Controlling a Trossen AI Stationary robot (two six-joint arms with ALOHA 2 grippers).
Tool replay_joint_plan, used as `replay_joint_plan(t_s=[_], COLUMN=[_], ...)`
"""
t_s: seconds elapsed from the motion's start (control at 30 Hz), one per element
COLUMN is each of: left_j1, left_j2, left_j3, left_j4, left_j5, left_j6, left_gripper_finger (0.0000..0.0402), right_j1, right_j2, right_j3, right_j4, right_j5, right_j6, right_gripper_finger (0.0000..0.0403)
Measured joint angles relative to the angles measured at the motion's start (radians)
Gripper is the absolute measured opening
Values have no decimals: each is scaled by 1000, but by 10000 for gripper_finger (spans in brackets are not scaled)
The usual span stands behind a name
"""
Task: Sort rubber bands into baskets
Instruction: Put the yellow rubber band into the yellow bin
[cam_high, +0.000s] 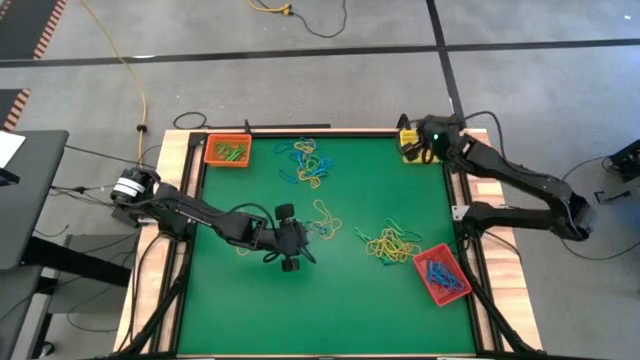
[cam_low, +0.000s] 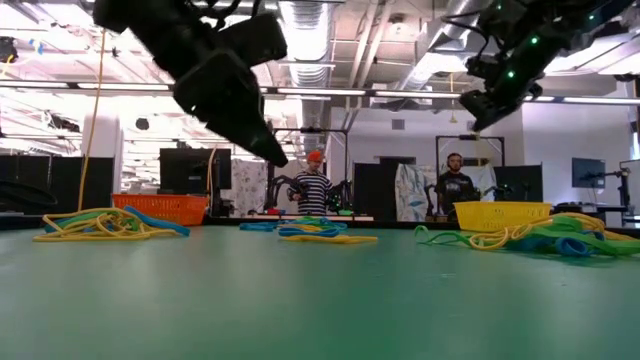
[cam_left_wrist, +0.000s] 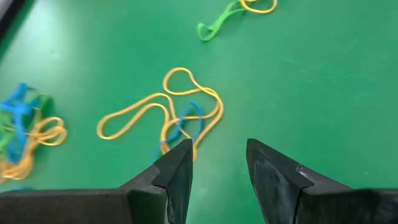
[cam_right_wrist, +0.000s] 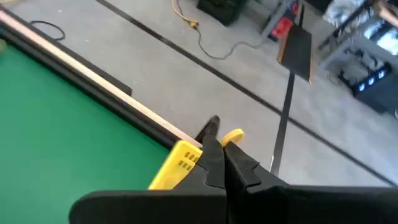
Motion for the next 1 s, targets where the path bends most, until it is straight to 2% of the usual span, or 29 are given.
replay_joint_plan(t_s=[0.23, 0.37, 0.53, 0.77, 1.0], left_j1=[-20, -31, -39, -43, -42], left_j2=[0, 0, 0, 0, 0], left_j3=[-64, -64, -64, -64, -63], left_j4=[106, 118, 114, 113, 101], left_j5=[26, 25, 25, 24, 23], left_j6=[-16, -15, -8, 9, 24], left_gripper_finger=[141, 141, 141, 141, 141], right_j1=[-140, -167, -181, -181, -181], right_j2=[85, 153, 235, 323, 318], right_j3=[0, 0, 0, 0, 0], right_j4=[-27, -42, -57, -89, -127], right_j5=[-129, -152, -256, -270, -271], right_j6=[1, 9, 43, 72, 74], right_gripper_finger=[21, 19, 26, 50, 91])
